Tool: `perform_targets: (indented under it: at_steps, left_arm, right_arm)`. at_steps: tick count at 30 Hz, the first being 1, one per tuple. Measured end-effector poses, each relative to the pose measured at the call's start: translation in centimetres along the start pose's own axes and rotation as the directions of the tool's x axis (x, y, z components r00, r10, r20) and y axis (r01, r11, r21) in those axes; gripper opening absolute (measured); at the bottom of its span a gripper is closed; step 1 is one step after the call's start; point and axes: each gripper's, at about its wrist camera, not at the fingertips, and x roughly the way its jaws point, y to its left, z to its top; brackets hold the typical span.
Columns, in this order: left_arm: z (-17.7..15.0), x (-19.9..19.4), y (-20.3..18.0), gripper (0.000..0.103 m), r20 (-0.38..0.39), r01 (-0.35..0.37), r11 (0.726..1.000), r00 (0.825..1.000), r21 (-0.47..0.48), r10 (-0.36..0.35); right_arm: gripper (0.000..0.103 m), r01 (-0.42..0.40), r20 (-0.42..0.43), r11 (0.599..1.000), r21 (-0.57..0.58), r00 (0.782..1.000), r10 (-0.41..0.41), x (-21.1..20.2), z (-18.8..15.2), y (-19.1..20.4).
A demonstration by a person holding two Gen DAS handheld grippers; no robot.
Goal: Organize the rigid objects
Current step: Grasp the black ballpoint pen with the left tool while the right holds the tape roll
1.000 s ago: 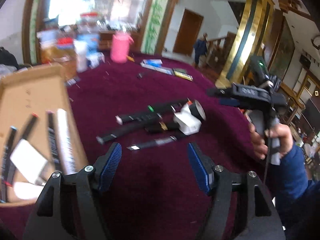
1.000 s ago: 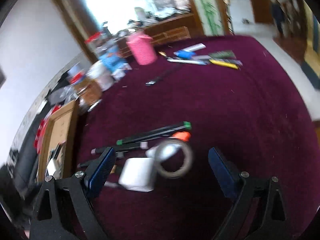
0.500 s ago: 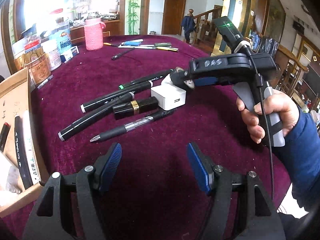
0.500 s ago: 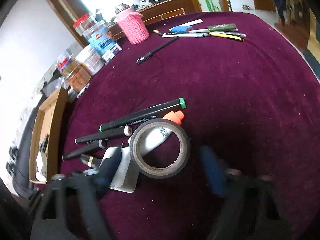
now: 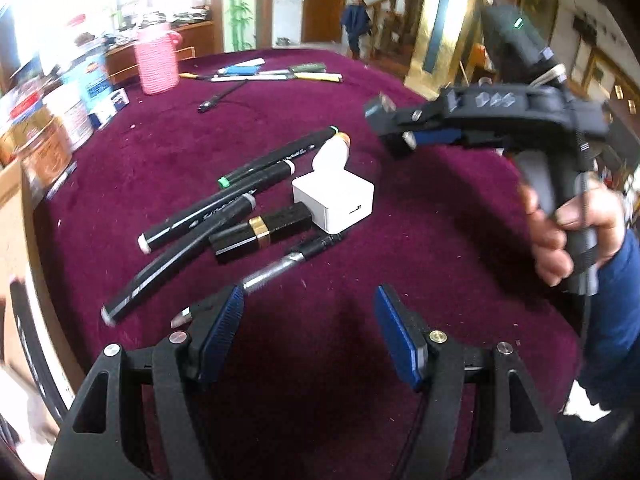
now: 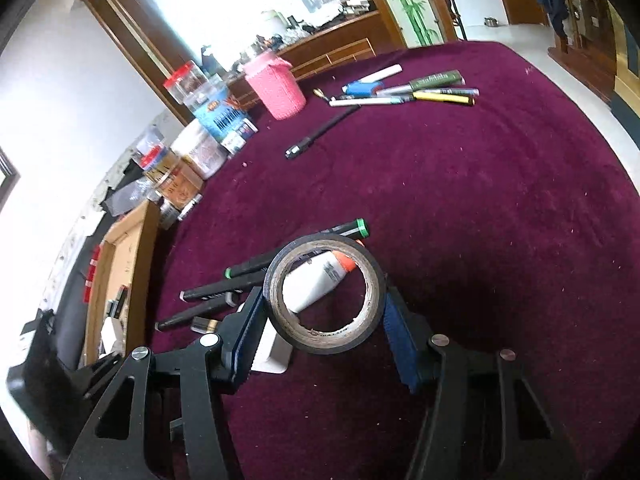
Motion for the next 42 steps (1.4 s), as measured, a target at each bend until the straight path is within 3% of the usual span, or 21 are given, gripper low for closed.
perform_targets:
  at_steps: [3,12,16,20,22,26,29,32,34,37,42]
  left_arm:
    - [0.6,1.1,0.3,0.067,-0.023,-0.037,0.999,0.999,0.024,0.038]
    - [0.8,3.4,0.7,0.063,-0.074,-0.062,0.996,0.995,0.065,0.066]
    - [0.6,2.9,0.3,0.035,-0.074,-0.083,0.996,0.994,0.03,0.085]
    - [-0.1,1.5,0.2,0.022,-0.055,-0.093,0.995,0.994,-0.039,0.091]
    - [-0.4,0.9,-0.5,0.022,-0.054,-0.087,0.995,0.995,-0.041,0.085]
    - [-0.5,0.9,-3.2,0.022,-0.083,-0.113,0.989,0.989,0.1,0.121]
    - [-0.1,1.9,-4.4,0.026,-0.082,-0.181,0.962,0.976,0.205,0.201]
    - [0.4,2.8,-4.7,0.03,-0.078,-0.195,0.944,0.972,0.266,0.223]
    - [0.9,3.1,-4.1,0.029,-0.084,-0.156,0.954,0.98,0.257,0.183]
    - [1.3,3.2,-2.7,0.025,-0.097,-0.088,0.982,0.99,0.169,0.106]
    - [0.0,1.8,-2.9,0.02,-0.106,-0.11,0.988,0.987,0.111,0.122]
  right_arm:
    - [0.052,-0.031,0.01,0.999,-0.005,0.999,0.031,-0.6,0.1,0.2]
    - [0.052,-0.071,0.0,0.996,-0.051,0.997,0.071,-0.6,-0.3,1.7]
    - [0.052,-0.085,-0.032,0.994,-0.065,0.996,0.084,-0.1,-0.5,2.0]
    - [0.052,-0.096,-0.064,0.989,-0.108,0.994,0.09,0.2,-1.1,3.2]
    - [0.052,-0.111,-0.074,0.985,-0.132,0.992,0.102,0.3,-1.6,4.0]
    - [0.052,-0.113,-0.073,0.984,-0.135,0.992,0.104,0.3,-1.7,4.2]
    - [0.052,-0.112,-0.061,0.985,-0.132,0.993,0.105,0.1,-1.7,4.0]
    - [0.052,-0.106,-0.058,0.985,-0.134,0.993,0.099,0.0,-1.7,4.0]
    - [0.052,-0.104,-0.058,0.985,-0.135,0.994,0.097,0.0,-1.7,3.9]
    - [0.052,-0.093,-0.057,0.987,-0.127,0.995,0.087,0.0,-1.7,3.6]
    - [0.052,-0.06,-0.085,0.992,-0.115,0.995,0.05,0.1,-2.2,3.2]
